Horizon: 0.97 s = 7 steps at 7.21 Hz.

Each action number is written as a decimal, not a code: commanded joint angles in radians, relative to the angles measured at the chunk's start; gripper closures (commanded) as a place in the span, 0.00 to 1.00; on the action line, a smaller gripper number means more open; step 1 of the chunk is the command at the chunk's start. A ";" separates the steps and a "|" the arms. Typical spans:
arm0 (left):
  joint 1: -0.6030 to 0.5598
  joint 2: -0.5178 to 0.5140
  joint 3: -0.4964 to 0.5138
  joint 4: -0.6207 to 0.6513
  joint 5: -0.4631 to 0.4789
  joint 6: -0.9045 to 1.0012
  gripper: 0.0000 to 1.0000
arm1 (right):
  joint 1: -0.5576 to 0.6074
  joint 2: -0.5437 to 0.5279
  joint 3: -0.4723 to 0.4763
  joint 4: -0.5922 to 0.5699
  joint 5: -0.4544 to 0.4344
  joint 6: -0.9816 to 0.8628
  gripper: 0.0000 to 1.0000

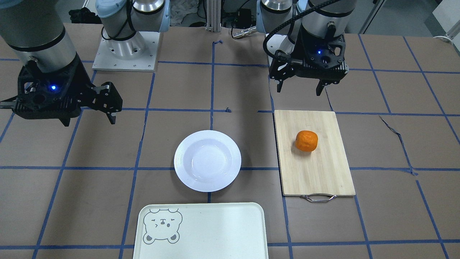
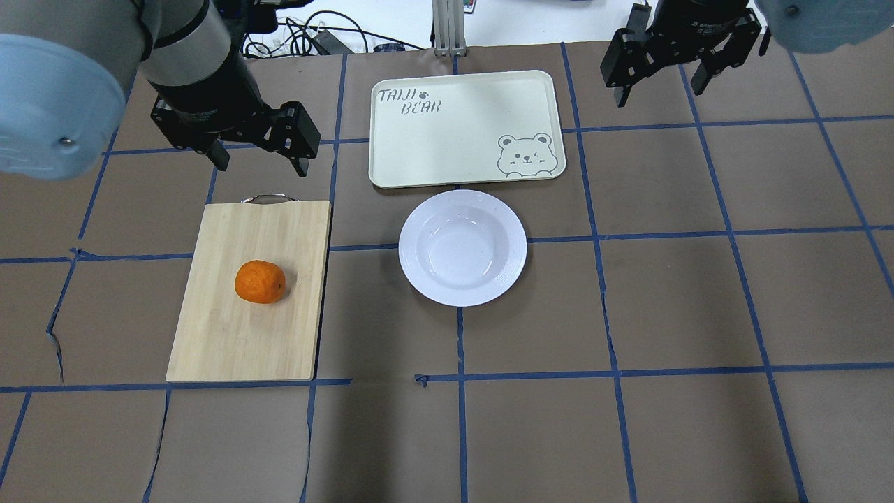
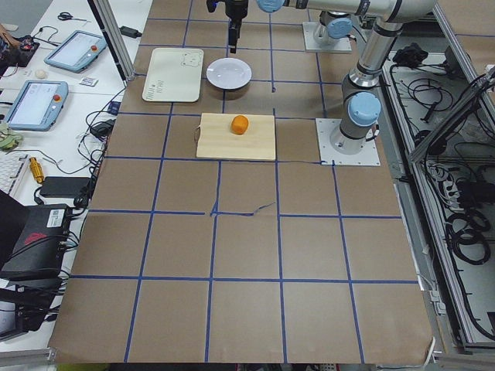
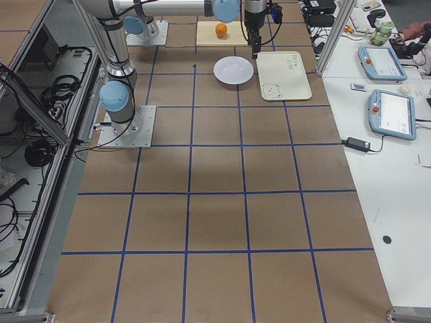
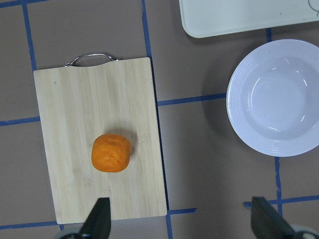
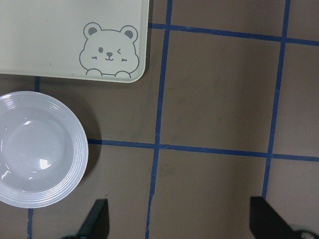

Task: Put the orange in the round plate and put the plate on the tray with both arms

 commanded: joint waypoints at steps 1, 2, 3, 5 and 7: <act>0.030 -0.005 -0.004 -0.012 0.011 0.010 0.00 | -0.001 0.000 0.000 -0.012 0.001 0.001 0.00; 0.055 -0.029 -0.042 -0.014 0.002 0.010 0.00 | 0.001 0.002 0.002 -0.020 0.001 0.001 0.00; 0.075 -0.043 -0.116 0.003 0.008 0.015 0.00 | 0.001 0.002 0.002 -0.020 -0.001 0.003 0.00; 0.153 -0.093 -0.203 0.067 0.010 0.035 0.00 | -0.001 0.002 0.002 -0.020 -0.001 0.003 0.00; 0.162 -0.159 -0.237 0.067 0.056 0.061 0.00 | 0.001 0.000 0.002 -0.019 -0.001 0.003 0.00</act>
